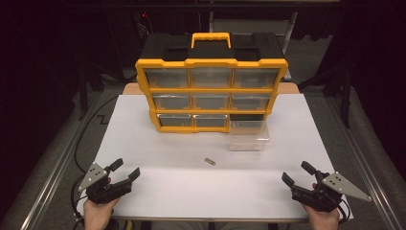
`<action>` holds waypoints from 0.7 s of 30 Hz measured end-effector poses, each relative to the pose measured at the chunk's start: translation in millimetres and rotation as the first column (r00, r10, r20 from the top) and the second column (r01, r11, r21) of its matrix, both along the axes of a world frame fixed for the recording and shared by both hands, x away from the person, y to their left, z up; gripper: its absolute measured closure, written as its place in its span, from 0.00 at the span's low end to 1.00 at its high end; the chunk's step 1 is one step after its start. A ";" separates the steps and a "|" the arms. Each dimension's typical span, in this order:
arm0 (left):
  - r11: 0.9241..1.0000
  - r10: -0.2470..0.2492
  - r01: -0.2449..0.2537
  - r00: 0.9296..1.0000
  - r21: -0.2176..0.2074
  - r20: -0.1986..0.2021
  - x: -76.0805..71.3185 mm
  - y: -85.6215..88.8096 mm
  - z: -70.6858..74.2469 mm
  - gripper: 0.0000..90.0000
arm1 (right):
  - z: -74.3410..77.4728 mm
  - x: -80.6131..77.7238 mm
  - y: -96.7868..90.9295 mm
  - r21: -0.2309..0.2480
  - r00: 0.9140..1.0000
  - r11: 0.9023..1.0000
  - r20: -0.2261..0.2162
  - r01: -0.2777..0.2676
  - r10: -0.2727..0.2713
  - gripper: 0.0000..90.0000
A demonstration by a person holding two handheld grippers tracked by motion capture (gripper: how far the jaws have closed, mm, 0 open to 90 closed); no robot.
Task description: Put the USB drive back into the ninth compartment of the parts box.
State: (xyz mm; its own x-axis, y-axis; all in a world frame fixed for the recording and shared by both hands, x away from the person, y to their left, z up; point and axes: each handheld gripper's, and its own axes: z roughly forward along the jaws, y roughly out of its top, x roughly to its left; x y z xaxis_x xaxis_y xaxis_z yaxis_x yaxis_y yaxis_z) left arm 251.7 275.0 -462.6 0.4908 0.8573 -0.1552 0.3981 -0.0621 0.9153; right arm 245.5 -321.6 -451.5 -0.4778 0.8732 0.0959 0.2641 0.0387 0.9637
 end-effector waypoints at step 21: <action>1.000 0.005 -0.005 1.000 0.000 0.005 -0.3 0.4 0.6 0.26 | 2.6 4.7 13.6 -0.005 1.000 1.000 0.003 0.003 -0.003 0.18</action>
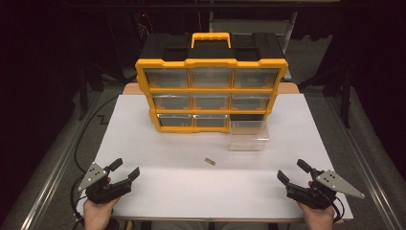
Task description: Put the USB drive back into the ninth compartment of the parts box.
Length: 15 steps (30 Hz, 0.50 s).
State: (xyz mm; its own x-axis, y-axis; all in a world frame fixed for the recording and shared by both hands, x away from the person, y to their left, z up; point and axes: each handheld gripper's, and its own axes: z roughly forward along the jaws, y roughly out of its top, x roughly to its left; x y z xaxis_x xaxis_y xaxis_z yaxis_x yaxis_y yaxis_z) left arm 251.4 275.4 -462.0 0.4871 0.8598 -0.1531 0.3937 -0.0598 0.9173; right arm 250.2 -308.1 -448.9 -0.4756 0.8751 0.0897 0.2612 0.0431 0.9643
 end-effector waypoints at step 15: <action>1.000 -0.006 0.006 1.000 0.005 0.003 0.1 -1.2 0.1 0.26 | 0.4 4.0 15.1 0.004 0.999 0.999 -0.004 -0.052 0.052 0.18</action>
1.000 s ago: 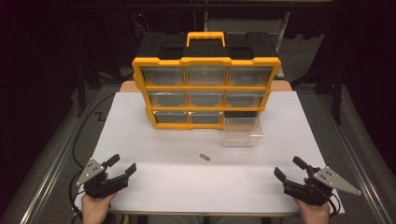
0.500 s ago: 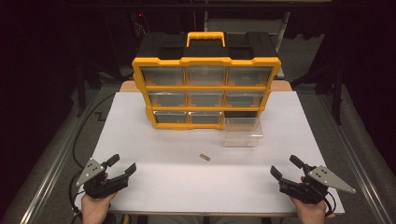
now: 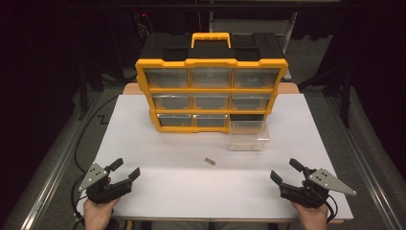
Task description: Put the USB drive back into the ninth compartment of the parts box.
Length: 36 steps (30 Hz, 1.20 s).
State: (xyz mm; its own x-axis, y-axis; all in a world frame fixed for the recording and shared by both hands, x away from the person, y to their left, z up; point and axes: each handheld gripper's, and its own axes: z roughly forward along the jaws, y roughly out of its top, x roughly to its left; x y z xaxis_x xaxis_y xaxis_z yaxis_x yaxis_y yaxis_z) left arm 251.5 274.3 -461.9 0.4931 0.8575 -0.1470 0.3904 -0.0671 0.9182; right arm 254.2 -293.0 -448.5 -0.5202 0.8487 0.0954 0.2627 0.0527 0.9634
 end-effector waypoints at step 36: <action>1.000 -0.004 0.004 1.000 -0.006 0.004 -0.6 -0.2 0.3 0.27 | 7.1 7.2 47.8 0.019 0.987 0.987 -0.021 -0.159 0.160 0.19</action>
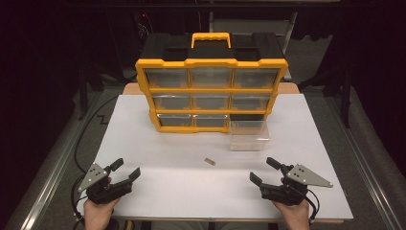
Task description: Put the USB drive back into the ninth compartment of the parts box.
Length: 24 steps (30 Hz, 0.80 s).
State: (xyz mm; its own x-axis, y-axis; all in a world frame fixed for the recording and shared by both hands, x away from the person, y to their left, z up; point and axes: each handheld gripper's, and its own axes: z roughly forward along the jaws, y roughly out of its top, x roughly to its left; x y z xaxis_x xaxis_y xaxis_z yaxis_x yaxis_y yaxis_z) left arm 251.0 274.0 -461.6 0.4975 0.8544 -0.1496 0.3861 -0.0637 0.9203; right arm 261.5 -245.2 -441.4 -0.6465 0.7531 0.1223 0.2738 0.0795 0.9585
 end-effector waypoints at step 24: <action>1.000 -0.003 0.003 1.000 0.006 -0.001 0.0 -1.3 0.4 0.27 | 9.4 16.4 40.0 0.033 0.989 0.989 -0.004 -0.147 0.148 0.18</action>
State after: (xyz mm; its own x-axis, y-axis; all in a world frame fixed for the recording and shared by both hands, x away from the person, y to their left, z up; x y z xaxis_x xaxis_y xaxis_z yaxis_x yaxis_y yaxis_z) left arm 250.9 272.7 -461.1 0.5001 0.8538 -0.1446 0.3868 -0.0709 0.9194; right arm 277.9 -205.3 -432.0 -0.7493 0.6452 0.1494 0.2678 0.0888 0.9594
